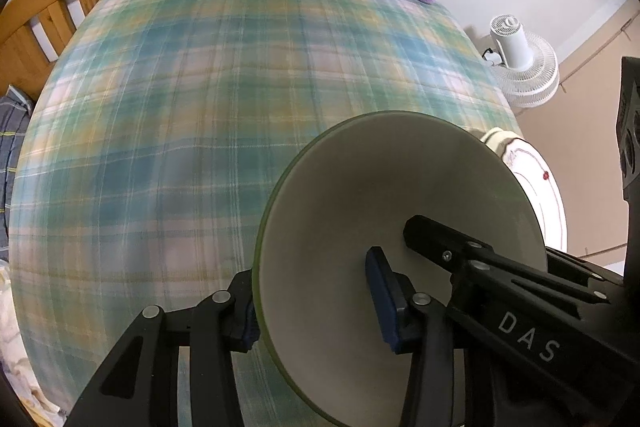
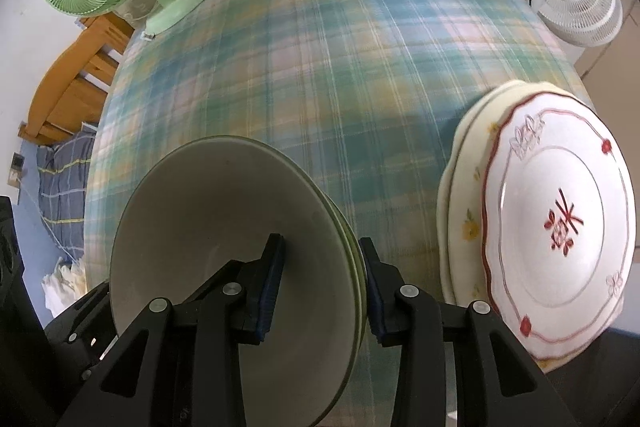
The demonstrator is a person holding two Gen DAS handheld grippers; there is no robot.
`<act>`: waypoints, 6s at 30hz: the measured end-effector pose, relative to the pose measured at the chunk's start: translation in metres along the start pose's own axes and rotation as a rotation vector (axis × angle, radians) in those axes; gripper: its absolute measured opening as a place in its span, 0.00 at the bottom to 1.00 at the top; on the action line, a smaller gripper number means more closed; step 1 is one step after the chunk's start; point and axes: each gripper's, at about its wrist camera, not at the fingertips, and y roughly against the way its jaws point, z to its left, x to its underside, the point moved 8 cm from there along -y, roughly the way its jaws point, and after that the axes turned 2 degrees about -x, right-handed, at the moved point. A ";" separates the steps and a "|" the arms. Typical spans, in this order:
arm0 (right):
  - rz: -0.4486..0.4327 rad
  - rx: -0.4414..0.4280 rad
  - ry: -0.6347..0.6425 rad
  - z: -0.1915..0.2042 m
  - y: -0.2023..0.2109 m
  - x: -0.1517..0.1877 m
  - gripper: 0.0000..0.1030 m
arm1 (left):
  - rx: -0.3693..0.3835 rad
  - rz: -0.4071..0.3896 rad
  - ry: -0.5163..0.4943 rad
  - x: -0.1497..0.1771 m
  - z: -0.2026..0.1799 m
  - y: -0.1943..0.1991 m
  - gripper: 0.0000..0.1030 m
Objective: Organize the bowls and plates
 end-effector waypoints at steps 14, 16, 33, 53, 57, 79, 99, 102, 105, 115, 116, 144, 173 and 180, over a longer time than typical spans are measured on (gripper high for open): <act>-0.064 0.011 -0.029 -0.005 0.048 0.002 0.40 | 0.011 -0.050 -0.040 -0.004 -0.025 0.038 0.43; -0.069 0.001 -0.032 -0.007 0.052 0.002 0.40 | 0.000 -0.058 -0.036 -0.003 -0.029 0.041 0.43; -0.080 -0.061 0.071 -0.068 0.091 -0.016 0.40 | -0.051 -0.119 0.046 -0.010 -0.104 0.044 0.43; -0.057 -0.039 0.088 -0.153 0.102 -0.034 0.40 | -0.028 -0.095 0.084 -0.013 -0.182 0.006 0.43; -0.036 -0.028 0.083 -0.170 0.097 -0.035 0.40 | -0.020 -0.074 0.094 -0.011 -0.192 -0.004 0.43; 0.015 -0.036 0.086 -0.198 0.070 -0.043 0.40 | -0.061 -0.058 0.118 -0.015 -0.202 -0.033 0.43; -0.038 -0.027 0.087 -0.209 0.083 -0.037 0.53 | -0.159 -0.093 0.120 -0.002 -0.197 -0.015 0.76; -0.082 -0.008 0.097 -0.207 0.095 -0.036 0.60 | -0.162 -0.134 0.100 -0.005 -0.194 0.001 0.80; -0.143 0.016 0.092 -0.201 0.113 -0.038 0.62 | -0.159 -0.189 0.060 -0.011 -0.192 0.021 0.82; -0.367 0.122 0.093 -0.158 0.173 -0.028 0.66 | -0.149 -0.319 -0.055 -0.012 -0.159 0.072 0.87; -0.379 0.126 0.088 -0.152 0.175 -0.025 0.66 | -0.151 -0.326 -0.068 -0.010 -0.153 0.075 0.87; -0.587 0.124 0.199 -0.040 0.118 0.090 0.81 | -0.334 -0.587 -0.029 0.087 0.013 0.103 0.92; -0.655 0.122 0.196 -0.044 0.116 0.121 0.81 | -0.297 -0.601 -0.009 0.119 0.007 0.099 0.93; -0.650 0.125 0.201 -0.043 0.117 0.122 0.81 | -0.298 -0.602 0.001 0.120 0.007 0.101 0.94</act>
